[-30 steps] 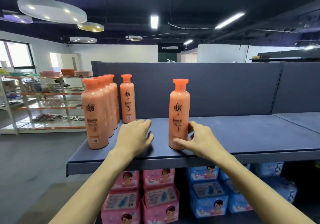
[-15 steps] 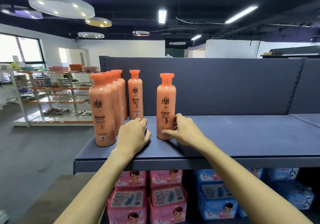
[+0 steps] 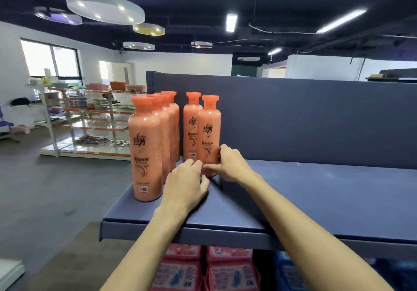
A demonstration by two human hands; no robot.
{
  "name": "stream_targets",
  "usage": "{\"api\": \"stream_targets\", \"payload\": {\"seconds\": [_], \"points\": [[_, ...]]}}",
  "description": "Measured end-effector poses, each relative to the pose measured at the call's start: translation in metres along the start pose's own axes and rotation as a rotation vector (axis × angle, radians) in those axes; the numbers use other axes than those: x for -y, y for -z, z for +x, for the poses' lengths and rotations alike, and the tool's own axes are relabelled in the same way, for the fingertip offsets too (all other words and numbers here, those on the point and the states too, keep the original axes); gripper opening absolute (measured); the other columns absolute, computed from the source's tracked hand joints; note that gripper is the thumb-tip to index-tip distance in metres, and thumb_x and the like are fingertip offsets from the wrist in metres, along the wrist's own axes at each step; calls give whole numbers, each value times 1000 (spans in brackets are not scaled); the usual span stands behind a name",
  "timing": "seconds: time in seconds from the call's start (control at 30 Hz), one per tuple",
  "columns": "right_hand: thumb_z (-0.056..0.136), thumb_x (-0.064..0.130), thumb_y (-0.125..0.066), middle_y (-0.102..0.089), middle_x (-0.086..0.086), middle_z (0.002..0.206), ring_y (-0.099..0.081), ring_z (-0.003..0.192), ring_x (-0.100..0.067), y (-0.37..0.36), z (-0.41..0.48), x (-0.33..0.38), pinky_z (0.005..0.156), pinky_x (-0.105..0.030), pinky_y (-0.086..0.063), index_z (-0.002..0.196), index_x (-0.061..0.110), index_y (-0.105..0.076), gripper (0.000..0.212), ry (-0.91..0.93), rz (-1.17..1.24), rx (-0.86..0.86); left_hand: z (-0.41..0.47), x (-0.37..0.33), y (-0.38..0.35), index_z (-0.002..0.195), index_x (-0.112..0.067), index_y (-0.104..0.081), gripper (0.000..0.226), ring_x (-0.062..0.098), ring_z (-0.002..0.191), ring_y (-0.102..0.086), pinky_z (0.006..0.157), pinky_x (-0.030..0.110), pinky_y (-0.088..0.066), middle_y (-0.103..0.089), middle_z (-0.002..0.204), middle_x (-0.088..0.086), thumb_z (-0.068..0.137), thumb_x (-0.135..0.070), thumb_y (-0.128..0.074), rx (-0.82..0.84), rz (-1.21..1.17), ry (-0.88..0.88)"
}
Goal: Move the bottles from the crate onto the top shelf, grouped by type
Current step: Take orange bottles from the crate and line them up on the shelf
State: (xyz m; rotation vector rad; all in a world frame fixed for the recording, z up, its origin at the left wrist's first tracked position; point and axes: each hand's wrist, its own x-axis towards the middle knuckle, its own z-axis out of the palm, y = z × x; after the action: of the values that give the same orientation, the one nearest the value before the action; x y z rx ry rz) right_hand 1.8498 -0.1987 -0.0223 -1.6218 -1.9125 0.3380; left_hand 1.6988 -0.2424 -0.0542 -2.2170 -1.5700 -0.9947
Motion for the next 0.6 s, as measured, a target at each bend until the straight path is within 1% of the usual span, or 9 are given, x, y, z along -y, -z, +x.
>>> {"api": "stream_targets", "payload": {"seconds": [0.1, 0.27, 0.33, 0.43, 0.6], "points": [[80, 46, -78, -63, -6, 100, -61, 79, -19, -7, 11, 3, 61, -32, -50, 102, 11, -48, 51, 12, 13, 10, 0, 1, 1, 90, -16, -53, 15, 25, 90, -56, 70, 34, -42, -53, 91, 2, 89, -31, -52, -3, 4, 34], [76, 51, -79, -62, -4, 99, -59, 78, -14, -13, 23, 4, 57, -28, -44, 100, 13, -48, 54, 42, 22, 22, 0, 2, -3, 100, -15, -56, 21, 23, 99, -51, 74, 32, -43, -51, 101, 3, 88, -31, -52, 28, 9, 91], [73, 53, -79, -63, -1, 98, -60, 80, -14, -13, 26, 4, 60, -29, -48, 101, 13, -51, 56, 53, 31, 22, 0, 2, -4, 103, -16, -56, 22, 23, 101, -49, 75, 33, -44, -51, 104, 3, 88, -31, -52, 38, 18, 110], [69, 54, -80, -66, 2, 98, -64, 85, -16, -13, 30, 4, 73, -37, -57, 103, 14, -55, 58, 59, 43, 29, 0, 1, -3, 102, -16, -56, 21, 23, 102, -49, 77, 34, -44, -50, 105, 3, 88, -30, -52, 39, 21, 137], [69, 53, -81, -69, 3, 96, -67, 85, -17, -17, 33, 4, 76, -40, -59, 101, 15, -57, 55, 79, 83, 32, 0, 1, -4, 105, -17, -56, 19, 22, 102, -49, 76, 31, -42, -50, 105, 2, 89, -25, -51, 29, 18, 160]]}}
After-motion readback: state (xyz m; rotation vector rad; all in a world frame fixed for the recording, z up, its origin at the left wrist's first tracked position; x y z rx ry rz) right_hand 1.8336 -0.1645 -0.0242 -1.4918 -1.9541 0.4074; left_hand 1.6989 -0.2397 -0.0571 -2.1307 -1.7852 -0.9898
